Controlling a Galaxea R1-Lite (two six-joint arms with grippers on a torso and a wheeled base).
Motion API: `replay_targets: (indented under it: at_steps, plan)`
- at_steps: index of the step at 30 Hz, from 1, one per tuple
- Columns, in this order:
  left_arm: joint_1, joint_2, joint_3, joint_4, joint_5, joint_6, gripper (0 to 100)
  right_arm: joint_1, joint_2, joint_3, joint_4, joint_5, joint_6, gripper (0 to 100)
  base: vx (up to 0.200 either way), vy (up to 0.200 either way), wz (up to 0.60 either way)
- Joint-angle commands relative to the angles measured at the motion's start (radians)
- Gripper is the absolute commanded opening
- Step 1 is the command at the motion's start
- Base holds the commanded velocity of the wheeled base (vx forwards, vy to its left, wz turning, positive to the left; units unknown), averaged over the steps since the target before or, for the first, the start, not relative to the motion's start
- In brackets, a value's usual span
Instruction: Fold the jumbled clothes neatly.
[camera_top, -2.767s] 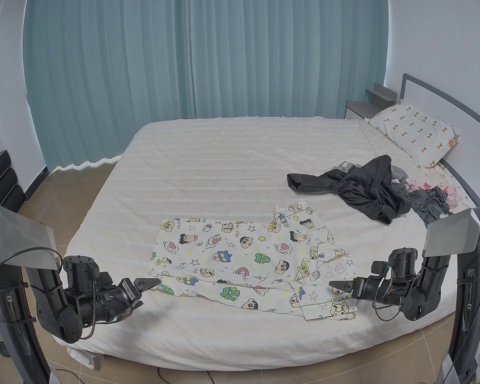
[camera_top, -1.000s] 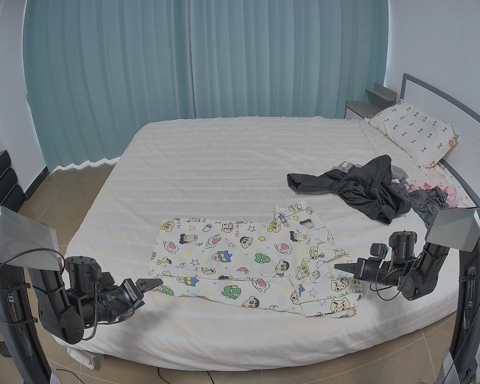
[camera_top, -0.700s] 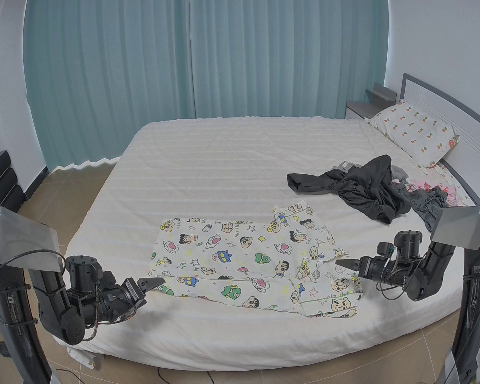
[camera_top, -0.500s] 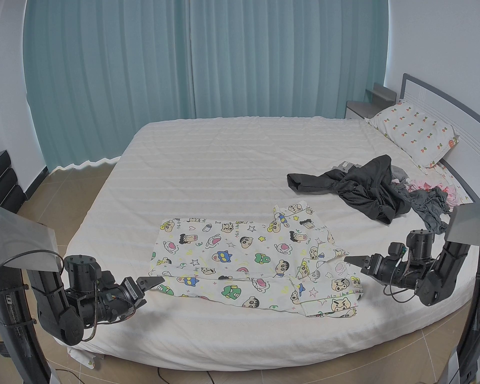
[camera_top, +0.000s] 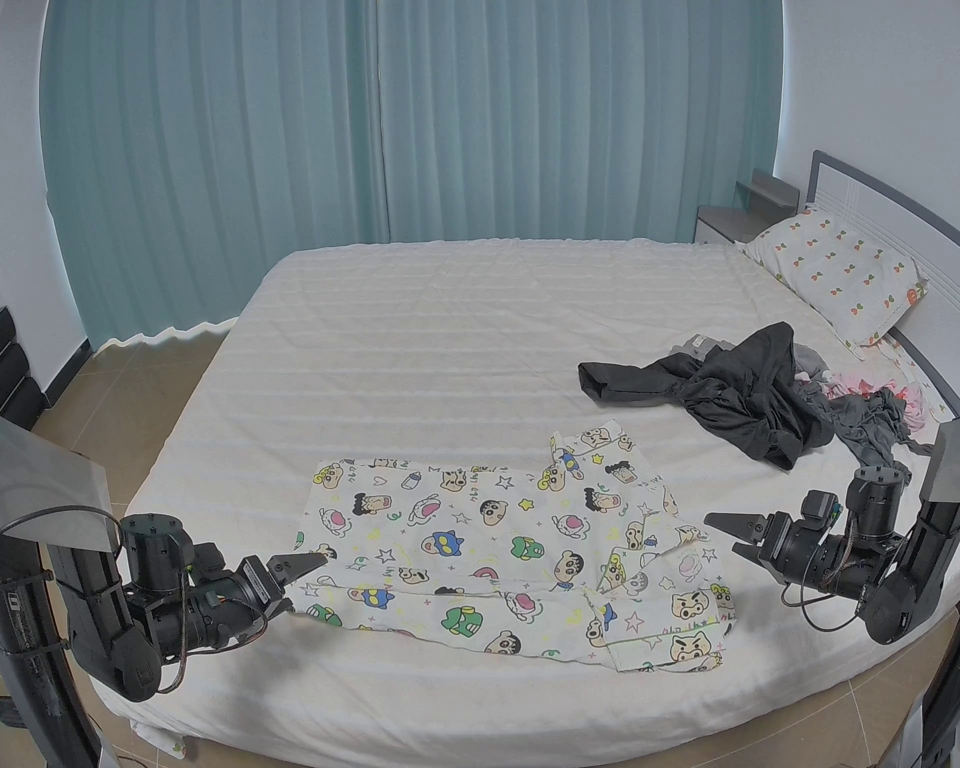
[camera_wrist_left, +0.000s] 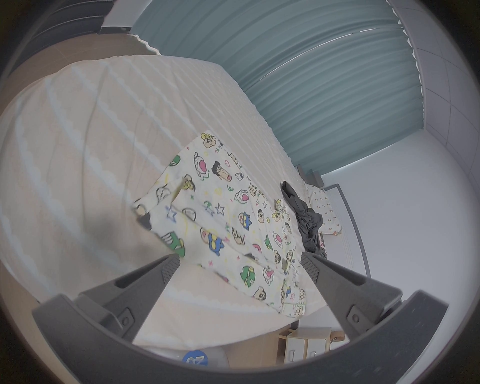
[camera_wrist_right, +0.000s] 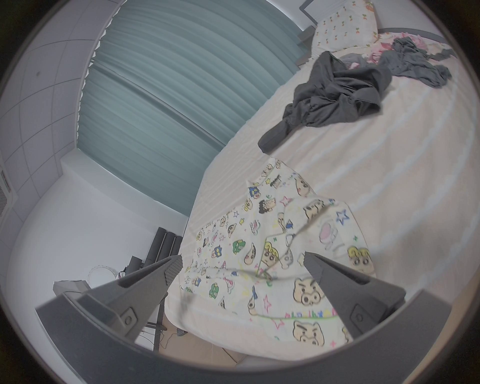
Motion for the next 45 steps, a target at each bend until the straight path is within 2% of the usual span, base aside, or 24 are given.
replay_targets:
  at_steps: [1,6,8,15,18,23,28,32,35,39,45]
  plan:
    - [-0.007,0.009,0.003,-0.002,0.001,0.001,100,0.022,0.007,0.024,-0.003,0.001,0.000,100,0.200,0.000,0.00]
    - [-0.038,0.023,0.012,-0.002,0.012,0.024,100,0.047,0.036,0.025,-0.006,-0.005,-0.002,100,0.040,0.000,0.00]
    - [-0.054,0.048,0.015,-0.002,0.029,0.073,100,0.052,0.040,0.030,-0.006,-0.007,-0.002,100,0.000,0.000,0.00]
    - [-0.212,0.133,-0.026,-0.001,0.305,0.082,100,0.055,0.050,0.030,-0.006,-0.007,-0.009,100,0.000,0.000,0.00]
    - [-0.262,0.163,-0.036,0.002,0.368,0.079,100,0.058,0.054,0.030,-0.006,-0.008,-0.009,100,0.000,0.000,0.00]
    - [-0.301,0.176,-0.039,0.010,0.401,0.047,100,0.059,0.054,0.031,-0.006,-0.008,-0.009,100,0.000,0.000,0.00]
    - [-0.301,0.184,-0.037,0.019,0.405,0.045,100,0.061,0.060,0.036,-0.008,-0.008,-0.009,100,0.000,0.000,0.00]
    - [-0.303,0.206,-0.046,0.022,0.415,0.047,100,0.061,0.076,0.040,-0.039,-0.010,-0.011,100,0.000,0.000,0.00]
    - [-0.320,0.229,-0.066,0.037,0.452,0.051,100,0.061,0.108,0.060,-0.104,-0.010,-0.014,100,0.000,0.000,0.00]
    - [-0.321,0.238,-0.158,0.131,0.512,0.068,100,0.062,0.149,0.074,-0.155,-0.024,-0.045,100,0.000,0.000,0.00]
    - [-0.297,0.236,-0.315,0.266,0.521,0.067,100,0.076,0.132,0.083,-0.154,-0.024,-0.051,100,0.000,0.000,0.00]
